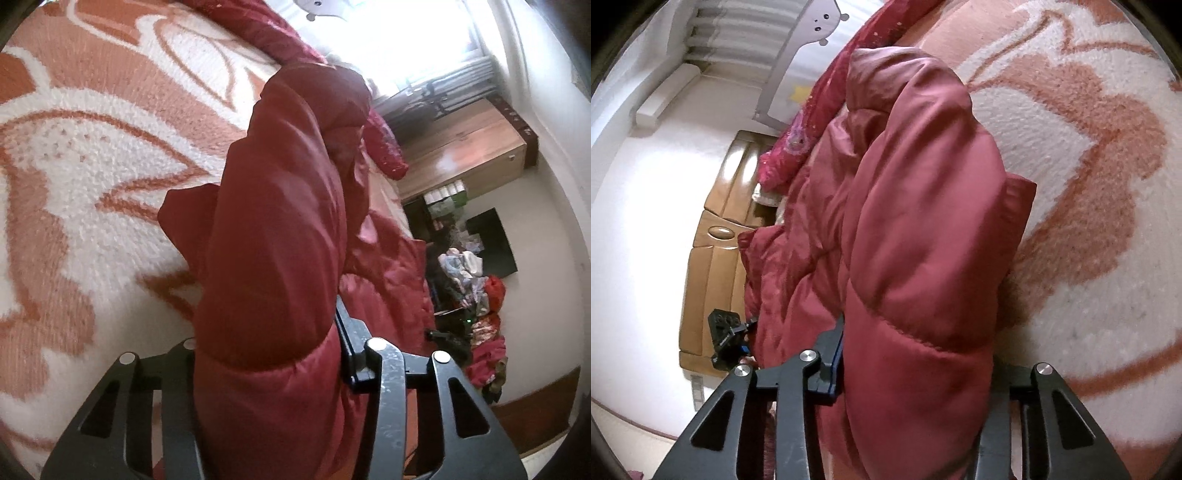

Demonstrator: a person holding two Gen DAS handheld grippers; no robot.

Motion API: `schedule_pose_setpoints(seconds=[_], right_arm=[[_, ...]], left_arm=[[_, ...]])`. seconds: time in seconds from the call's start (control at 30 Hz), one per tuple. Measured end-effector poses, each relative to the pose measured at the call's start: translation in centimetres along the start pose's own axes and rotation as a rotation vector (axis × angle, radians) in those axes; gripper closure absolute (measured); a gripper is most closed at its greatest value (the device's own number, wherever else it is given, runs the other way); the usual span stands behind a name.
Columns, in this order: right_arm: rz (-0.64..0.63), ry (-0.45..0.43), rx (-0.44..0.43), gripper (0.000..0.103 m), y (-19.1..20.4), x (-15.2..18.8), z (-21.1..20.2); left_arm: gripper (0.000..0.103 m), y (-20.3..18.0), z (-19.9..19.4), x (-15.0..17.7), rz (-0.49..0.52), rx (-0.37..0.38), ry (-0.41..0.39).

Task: Fold large clothes
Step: 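Lift the hem and fold it toward the collar with both grippers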

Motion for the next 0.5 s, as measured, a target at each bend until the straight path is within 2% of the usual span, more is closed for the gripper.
schedule_pose_setpoints(seconds=[0.13, 0.5], right_arm=[[-0.023, -0.001, -0.033, 0.064, 1.5, 2.4, -1.7], [-0.018, -0.002, -0.074, 0.064, 3.1, 14.3, -7.0]], left_arm=[[0.060, -1.1, -2.8, 2.3, 0.020, 0.039, -0.023], [0.060, -0.3, -10.4, 12.6, 0.000, 0.055, -0.033]])
Point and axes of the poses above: each gripper's, at about its wrist camera, not at the fingertips, and z roughly the way its jaws point, y to its left, x to its underside, the point moved 3 cm from there along z, roughly the way its jaws point, and after that the axes turned 3 degrees about -z, right-handed, at the moved point
